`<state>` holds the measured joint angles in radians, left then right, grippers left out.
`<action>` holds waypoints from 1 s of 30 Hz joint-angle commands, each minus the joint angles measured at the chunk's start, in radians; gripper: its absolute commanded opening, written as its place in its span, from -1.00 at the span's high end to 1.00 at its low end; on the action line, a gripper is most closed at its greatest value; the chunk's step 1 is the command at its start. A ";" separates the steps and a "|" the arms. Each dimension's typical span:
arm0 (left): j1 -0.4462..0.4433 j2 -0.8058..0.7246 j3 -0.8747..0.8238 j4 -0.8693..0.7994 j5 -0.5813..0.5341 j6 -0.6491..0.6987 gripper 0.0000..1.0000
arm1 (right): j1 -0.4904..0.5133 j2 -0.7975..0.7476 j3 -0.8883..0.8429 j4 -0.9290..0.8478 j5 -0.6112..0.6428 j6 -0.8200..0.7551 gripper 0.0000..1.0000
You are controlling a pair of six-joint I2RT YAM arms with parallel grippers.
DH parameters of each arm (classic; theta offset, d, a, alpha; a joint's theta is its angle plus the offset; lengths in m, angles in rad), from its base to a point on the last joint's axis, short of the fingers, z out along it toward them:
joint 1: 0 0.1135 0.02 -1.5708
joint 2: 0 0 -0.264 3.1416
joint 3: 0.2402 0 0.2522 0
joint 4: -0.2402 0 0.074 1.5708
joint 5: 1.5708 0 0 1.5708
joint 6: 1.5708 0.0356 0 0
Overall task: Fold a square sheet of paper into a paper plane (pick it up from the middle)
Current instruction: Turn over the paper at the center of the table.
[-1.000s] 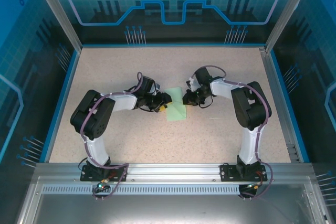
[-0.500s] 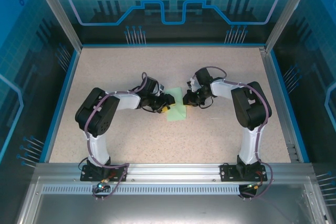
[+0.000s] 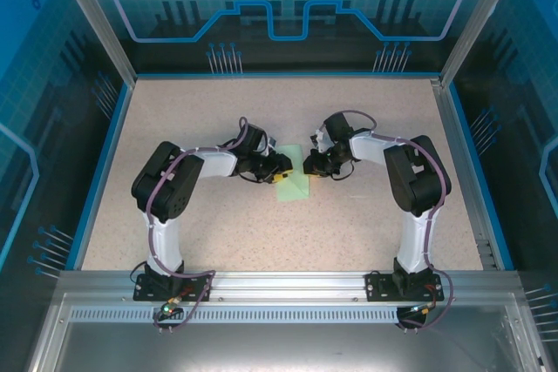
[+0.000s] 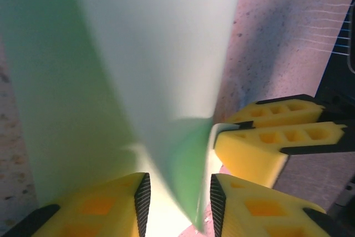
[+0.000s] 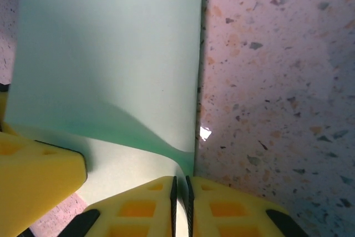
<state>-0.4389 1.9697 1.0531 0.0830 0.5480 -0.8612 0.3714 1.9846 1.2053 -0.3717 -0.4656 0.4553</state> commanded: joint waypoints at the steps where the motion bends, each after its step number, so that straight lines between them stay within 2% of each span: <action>1: -0.006 0.011 0.028 -0.033 0.017 0.021 0.34 | -0.012 -0.006 -0.002 0.002 -0.023 0.011 0.62; 7: -0.005 0.012 0.033 -0.040 0.010 0.027 0.52 | -0.012 -0.096 -0.010 -0.007 0.019 0.032 0.14; 13: -0.004 -0.015 0.040 -0.052 -0.015 0.048 0.74 | -0.028 -0.201 -0.032 -0.026 0.115 0.055 -0.13; 15: -0.004 -0.042 0.049 -0.085 -0.037 0.078 0.83 | -0.031 -0.237 -0.047 -0.033 0.164 0.064 -0.25; 19: -0.004 -0.130 0.080 -0.222 -0.097 0.177 0.84 | -0.032 -0.316 -0.080 -0.045 0.271 0.077 -0.54; 22: -0.006 -0.210 0.128 -0.384 -0.189 0.281 0.84 | -0.032 -0.383 -0.103 -0.054 0.362 0.089 -0.72; 25: -0.009 -0.282 0.204 -0.565 -0.326 0.376 0.83 | -0.035 -0.435 -0.117 -0.067 0.437 0.104 -0.80; 30: -0.053 -0.313 0.386 -0.850 -0.685 0.515 0.82 | -0.035 -0.481 -0.131 -0.100 0.542 0.143 -0.82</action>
<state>-0.4618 1.6764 1.3651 -0.5209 0.1207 -0.4854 0.3504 1.5291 1.0966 -0.4297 -0.0265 0.5636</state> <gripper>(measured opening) 0.088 0.909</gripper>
